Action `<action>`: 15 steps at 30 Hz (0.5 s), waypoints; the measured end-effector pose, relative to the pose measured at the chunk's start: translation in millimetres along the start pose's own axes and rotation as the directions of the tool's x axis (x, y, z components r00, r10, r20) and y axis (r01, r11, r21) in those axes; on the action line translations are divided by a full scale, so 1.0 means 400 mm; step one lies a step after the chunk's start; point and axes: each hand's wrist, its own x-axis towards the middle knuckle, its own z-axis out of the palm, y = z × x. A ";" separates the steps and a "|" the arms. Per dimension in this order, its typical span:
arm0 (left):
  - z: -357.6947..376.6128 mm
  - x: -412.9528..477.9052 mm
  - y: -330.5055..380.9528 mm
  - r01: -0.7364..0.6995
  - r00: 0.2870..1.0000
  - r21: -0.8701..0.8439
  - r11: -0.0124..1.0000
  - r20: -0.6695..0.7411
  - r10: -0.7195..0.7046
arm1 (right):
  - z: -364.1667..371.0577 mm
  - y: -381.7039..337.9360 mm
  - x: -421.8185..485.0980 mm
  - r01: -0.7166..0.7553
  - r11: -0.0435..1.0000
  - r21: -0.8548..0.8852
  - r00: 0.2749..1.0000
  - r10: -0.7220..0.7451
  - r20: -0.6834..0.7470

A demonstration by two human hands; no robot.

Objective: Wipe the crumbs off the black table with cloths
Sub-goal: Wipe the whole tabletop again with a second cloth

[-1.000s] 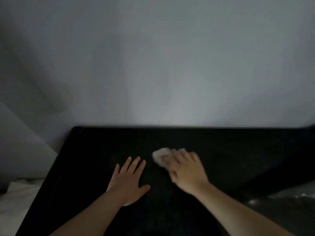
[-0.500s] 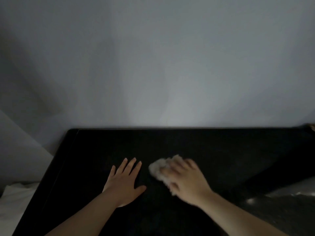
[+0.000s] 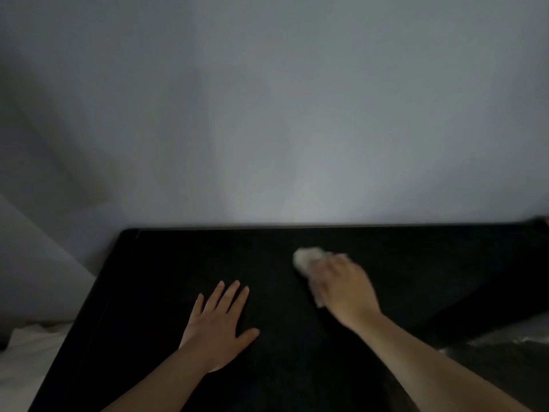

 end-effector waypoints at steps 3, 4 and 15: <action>-0.004 0.002 -0.017 -0.033 0.999 -0.006 0.999 -0.009 0.033 | 0.016 -0.029 0.038 -0.442 0.894 0.077 0.896 0.443 0.002; -0.004 0.005 -0.024 -0.034 0.999 -0.012 0.999 -0.015 0.034 | 0.026 -0.078 0.031 -0.394 0.916 0.076 0.916 0.397 -0.046; -0.014 0.037 -0.128 0.188 0.982 -0.092 0.978 0.036 -0.185 | 0.036 -0.061 0.118 -0.513 0.823 0.245 0.853 0.522 0.033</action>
